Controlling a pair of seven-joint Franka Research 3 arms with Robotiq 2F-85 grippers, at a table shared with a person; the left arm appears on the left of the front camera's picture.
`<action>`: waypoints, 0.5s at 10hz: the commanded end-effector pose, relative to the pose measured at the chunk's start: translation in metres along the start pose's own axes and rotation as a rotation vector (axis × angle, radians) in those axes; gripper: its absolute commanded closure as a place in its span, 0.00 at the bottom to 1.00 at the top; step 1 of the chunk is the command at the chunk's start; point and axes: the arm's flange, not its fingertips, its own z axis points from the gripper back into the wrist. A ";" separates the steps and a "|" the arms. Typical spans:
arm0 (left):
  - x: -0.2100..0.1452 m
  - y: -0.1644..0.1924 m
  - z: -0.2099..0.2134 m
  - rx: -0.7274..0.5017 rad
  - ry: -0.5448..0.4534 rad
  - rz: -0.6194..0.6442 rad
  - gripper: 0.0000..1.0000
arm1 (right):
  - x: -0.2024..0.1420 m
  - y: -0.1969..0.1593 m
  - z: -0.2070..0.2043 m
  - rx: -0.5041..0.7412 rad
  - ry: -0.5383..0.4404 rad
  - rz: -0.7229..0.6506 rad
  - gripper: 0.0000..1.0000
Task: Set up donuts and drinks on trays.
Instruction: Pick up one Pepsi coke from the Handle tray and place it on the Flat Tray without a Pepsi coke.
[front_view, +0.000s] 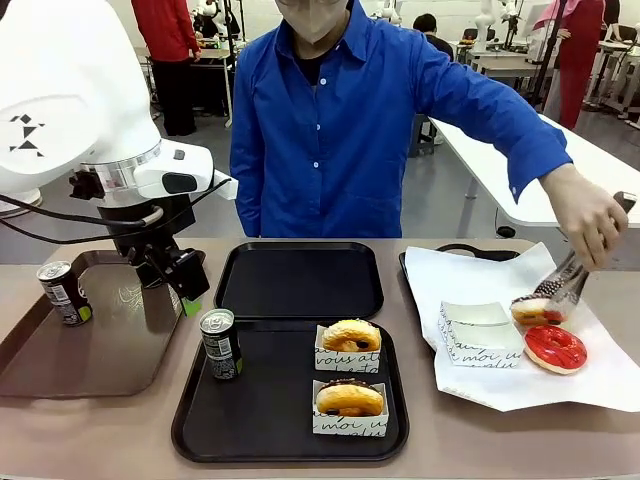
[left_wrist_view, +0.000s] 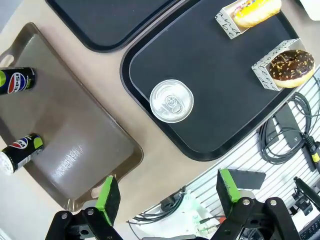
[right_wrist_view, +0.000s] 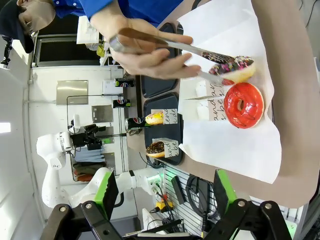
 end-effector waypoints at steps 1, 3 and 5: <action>0.003 -0.001 0.001 0.005 -0.001 -0.001 0.00 | -0.001 0.000 0.000 0.005 0.004 0.002 0.00; 0.003 -0.001 0.001 0.005 -0.001 -0.001 0.00 | -0.001 0.000 0.000 0.005 0.004 0.002 0.00; -0.001 0.035 0.017 0.085 -0.052 0.097 0.00 | -0.001 0.000 0.000 0.005 0.004 0.002 0.00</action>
